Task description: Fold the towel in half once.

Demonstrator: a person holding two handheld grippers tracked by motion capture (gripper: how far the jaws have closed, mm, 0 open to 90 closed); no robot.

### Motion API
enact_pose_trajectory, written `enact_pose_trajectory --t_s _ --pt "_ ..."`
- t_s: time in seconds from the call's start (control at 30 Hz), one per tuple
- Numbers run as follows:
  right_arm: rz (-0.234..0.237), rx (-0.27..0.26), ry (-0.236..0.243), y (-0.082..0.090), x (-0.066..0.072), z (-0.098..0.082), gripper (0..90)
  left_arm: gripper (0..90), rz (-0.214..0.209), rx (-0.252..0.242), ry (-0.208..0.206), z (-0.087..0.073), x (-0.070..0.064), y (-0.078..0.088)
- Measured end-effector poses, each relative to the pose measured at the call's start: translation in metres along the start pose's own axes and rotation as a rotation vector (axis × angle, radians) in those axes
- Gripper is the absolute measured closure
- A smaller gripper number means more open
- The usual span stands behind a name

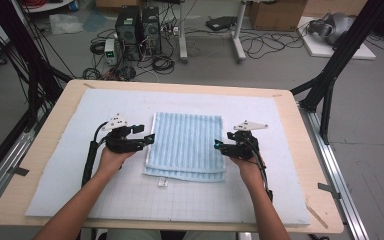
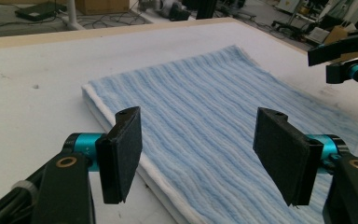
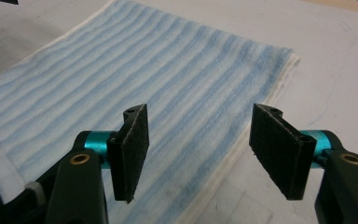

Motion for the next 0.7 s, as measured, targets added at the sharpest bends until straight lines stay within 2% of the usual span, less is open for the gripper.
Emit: enact_pose_trajectory --t_s 0.13,0.17,0.2,0.33,0.43,0.57,0.7 --pt "-0.004 0.011 0.032 0.011 0.006 -0.011 43.2 33.1 -0.005 -0.001 0.005 -0.006 -0.004 0.007" --pt "-0.002 0.019 0.042 0.013 0.007 -0.014 46.8 33.2 -0.007 0.000 0.005 -0.008 -0.005 0.008" --pt "0.001 0.035 0.045 0.015 0.009 -0.019 47.8 33.5 -0.007 0.003 0.004 -0.011 -0.006 0.009" --pt "0.012 0.042 0.036 0.019 0.015 -0.035 53.5 34.4 -0.002 0.024 0.007 -0.021 -0.008 0.013" --pt "0.031 0.081 0.053 0.021 0.022 -0.048 57.5 35.6 -0.001 0.023 0.010 -0.024 -0.010 0.016" --pt "0.095 0.074 0.084 0.027 0.038 -0.050 59.0 36.6 -0.005 0.026 -0.001 -0.025 -0.014 0.020" --pt "0.135 0.096 0.110 0.027 0.049 -0.056 61.8 37.1 -0.005 0.034 0.000 -0.027 -0.016 0.021"
Point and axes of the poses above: each handheld gripper's, and its own axes: y roughly backward along the jaws, z roughly out of its top, x roughly to its left, the point moved 9 cm from there along -y, roughly forward along the jaws, and after that the axes turned 1 degree about -x, right-handed, at the moved point
